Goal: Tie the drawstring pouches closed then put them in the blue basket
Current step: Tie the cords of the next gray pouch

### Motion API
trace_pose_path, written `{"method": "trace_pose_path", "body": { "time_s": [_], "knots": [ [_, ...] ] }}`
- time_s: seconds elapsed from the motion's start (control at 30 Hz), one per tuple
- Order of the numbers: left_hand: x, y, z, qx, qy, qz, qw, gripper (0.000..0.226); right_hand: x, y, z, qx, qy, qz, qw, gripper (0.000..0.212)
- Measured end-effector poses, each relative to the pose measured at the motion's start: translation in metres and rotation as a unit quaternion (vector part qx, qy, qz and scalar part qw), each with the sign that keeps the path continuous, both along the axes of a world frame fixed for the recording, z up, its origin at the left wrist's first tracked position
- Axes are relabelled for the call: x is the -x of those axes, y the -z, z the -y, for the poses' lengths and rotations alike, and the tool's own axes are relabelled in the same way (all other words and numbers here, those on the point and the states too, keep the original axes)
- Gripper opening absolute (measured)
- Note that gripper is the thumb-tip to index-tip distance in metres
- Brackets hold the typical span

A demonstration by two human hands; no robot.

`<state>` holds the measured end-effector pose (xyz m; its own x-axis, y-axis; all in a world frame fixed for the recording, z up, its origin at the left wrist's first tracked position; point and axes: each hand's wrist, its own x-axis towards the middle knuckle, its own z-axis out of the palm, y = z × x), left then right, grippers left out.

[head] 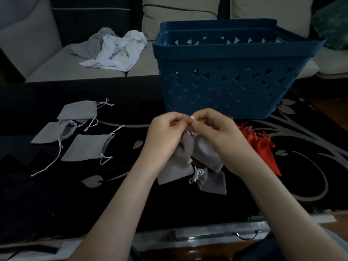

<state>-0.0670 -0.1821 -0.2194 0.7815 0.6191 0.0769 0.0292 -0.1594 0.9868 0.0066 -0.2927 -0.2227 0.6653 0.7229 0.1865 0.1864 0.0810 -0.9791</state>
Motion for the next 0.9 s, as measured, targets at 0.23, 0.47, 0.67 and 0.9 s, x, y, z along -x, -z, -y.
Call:
{"method": "trace_pose_path", "body": {
  "time_s": [0.23, 0.47, 0.67, 0.9],
  "knots": [
    [0.005, 0.0, -0.007, -0.092, -0.018, -0.018, 0.995, 0.014, 0.004, 0.006, -0.007, 0.046, 0.065, 0.156, 0.984, 0.027],
    [0.011, -0.001, -0.006, -0.098, 0.014, -0.044, 0.994, 0.018, 0.005, 0.006, -0.011, 0.054, 0.102, 0.163, 0.98, 0.014],
    [0.009, 0.003, -0.001, -0.108, -0.016, -0.034, 0.993, 0.017, 0.005, 0.006, -0.012, 0.089, 0.126, 0.201, 0.967, 0.012],
    [0.006, 0.005, -0.003, -0.022, -0.021, -0.026, 0.999, 0.02, 0.005, 0.003, -0.01, 0.078, 0.14, 0.178, 0.971, 0.011]
  ]
}}
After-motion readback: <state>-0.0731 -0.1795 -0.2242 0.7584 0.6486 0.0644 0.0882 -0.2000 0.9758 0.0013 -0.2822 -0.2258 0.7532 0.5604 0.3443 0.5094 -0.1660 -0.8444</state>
